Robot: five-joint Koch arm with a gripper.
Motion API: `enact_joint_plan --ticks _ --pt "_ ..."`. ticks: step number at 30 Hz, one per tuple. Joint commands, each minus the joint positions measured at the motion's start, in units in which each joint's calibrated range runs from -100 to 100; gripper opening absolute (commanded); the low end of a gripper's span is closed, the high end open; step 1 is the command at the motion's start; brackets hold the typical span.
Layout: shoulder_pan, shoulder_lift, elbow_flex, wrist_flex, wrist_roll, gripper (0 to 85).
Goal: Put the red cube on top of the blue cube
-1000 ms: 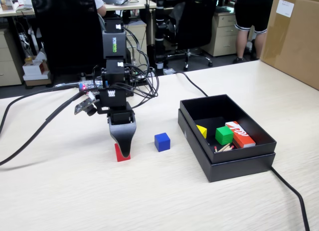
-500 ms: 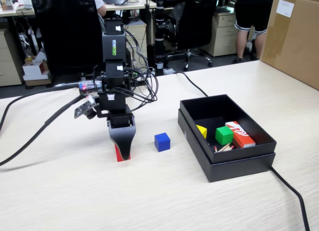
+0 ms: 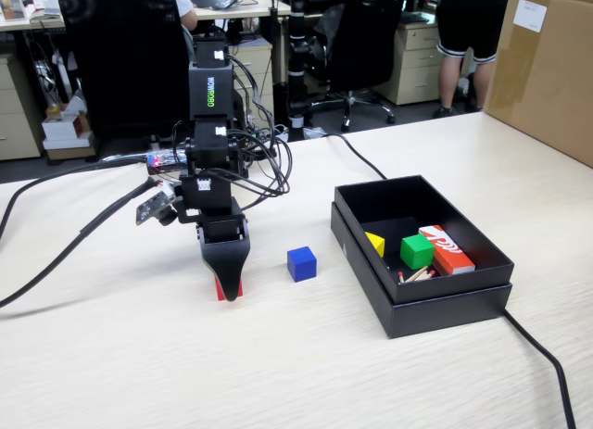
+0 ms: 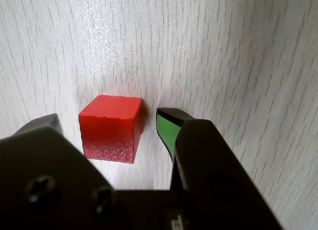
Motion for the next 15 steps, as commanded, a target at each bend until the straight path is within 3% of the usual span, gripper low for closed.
enact_joint_plan --ticks 1,7,11,15 --pt "-0.1 -0.7 1.8 0.5 -0.2 32.0" --pt "-0.2 -0.5 1.4 0.7 -0.4 30.3" --pt "-0.4 -0.5 1.3 2.8 -0.1 10.8" --pt "-0.6 -0.5 1.2 3.5 -0.2 9.2"
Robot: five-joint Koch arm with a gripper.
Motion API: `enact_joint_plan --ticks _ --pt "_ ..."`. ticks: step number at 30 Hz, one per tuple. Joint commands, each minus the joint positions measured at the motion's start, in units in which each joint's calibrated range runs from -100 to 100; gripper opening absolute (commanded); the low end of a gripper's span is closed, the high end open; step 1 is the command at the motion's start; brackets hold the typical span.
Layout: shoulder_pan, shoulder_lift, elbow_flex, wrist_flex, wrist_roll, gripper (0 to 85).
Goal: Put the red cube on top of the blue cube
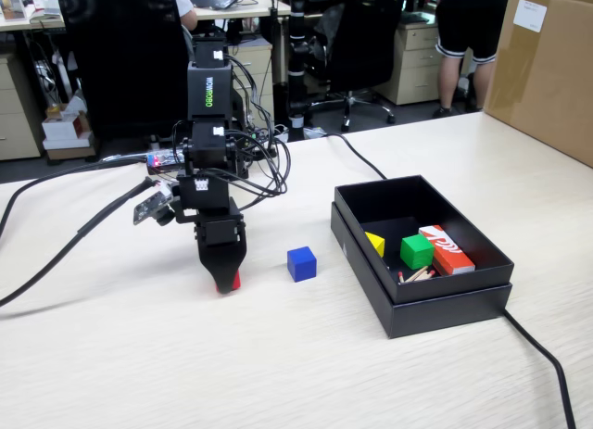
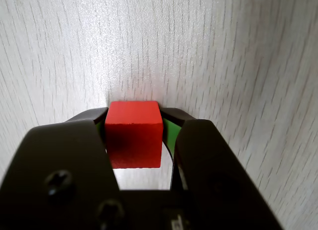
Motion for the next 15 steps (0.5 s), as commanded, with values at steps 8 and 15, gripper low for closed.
enact_joint_plan --ticks 8,15 --pt "-0.3 -11.4 -2.4 2.0 0.8 1.1" --pt "-0.1 -24.0 -4.9 -1.8 2.7 0.9"
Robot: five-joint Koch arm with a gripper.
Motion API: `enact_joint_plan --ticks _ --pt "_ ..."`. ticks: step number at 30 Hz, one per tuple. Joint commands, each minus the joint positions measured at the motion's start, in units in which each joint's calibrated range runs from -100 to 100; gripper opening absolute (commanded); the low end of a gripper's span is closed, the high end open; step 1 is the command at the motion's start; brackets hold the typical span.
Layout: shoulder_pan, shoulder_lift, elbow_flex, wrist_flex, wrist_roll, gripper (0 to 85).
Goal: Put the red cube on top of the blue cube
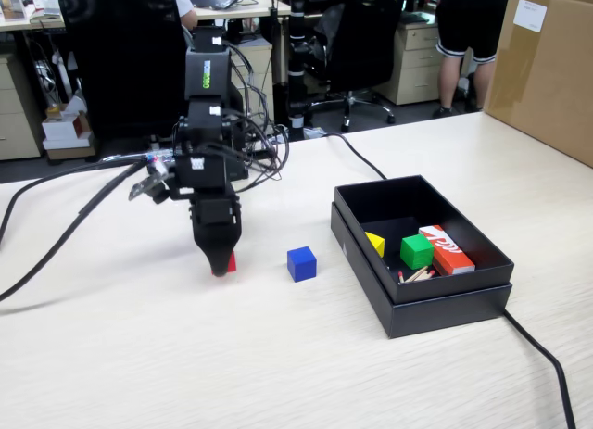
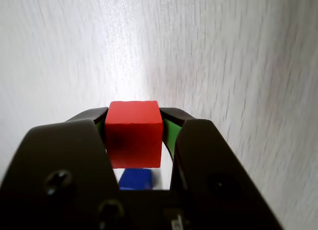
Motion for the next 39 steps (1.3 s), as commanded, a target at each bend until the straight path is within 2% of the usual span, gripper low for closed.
enact_joint_plan --ticks 1,14,23,31,39 --pt "0.7 -10.7 1.1 -2.8 1.4 0.9" --pt "7.5 -22.8 0.2 -5.7 6.7 0.9" --pt "12.2 -15.1 5.6 -4.2 11.0 0.9" --pt "11.9 -3.2 8.6 1.6 11.4 1.1" --pt "11.6 -1.3 7.0 2.6 11.4 1.1"
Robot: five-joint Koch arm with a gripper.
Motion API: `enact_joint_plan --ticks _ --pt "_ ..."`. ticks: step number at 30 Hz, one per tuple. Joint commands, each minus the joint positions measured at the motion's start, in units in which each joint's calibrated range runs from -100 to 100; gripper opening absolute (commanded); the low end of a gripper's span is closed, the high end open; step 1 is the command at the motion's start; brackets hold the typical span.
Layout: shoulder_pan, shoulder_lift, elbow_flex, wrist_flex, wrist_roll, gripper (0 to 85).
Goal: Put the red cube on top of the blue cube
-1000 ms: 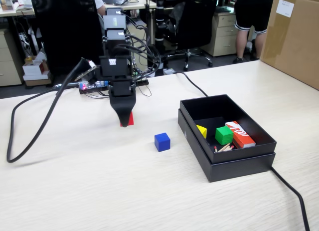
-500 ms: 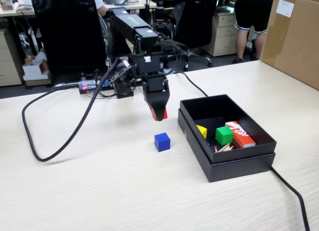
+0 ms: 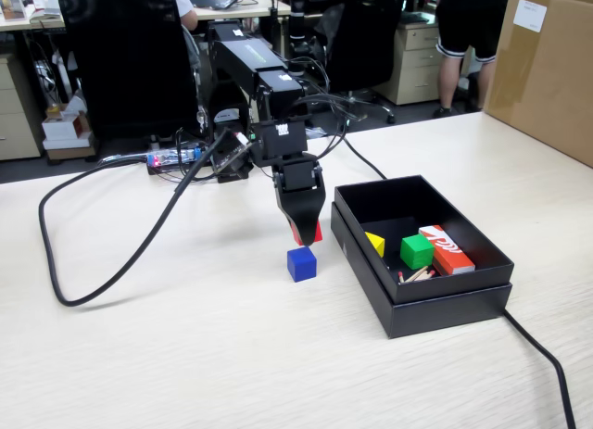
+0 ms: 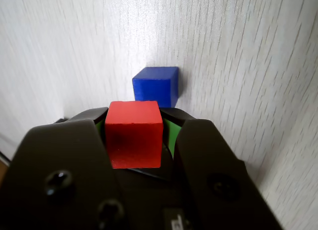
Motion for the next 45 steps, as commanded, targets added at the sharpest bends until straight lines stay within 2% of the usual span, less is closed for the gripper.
enact_joint_plan --ticks 1,45 --pt "0.0 -1.1 1.8 2.6 0.1 0.9" --pt "-0.7 -1.1 -3.8 6.6 0.0 1.2"
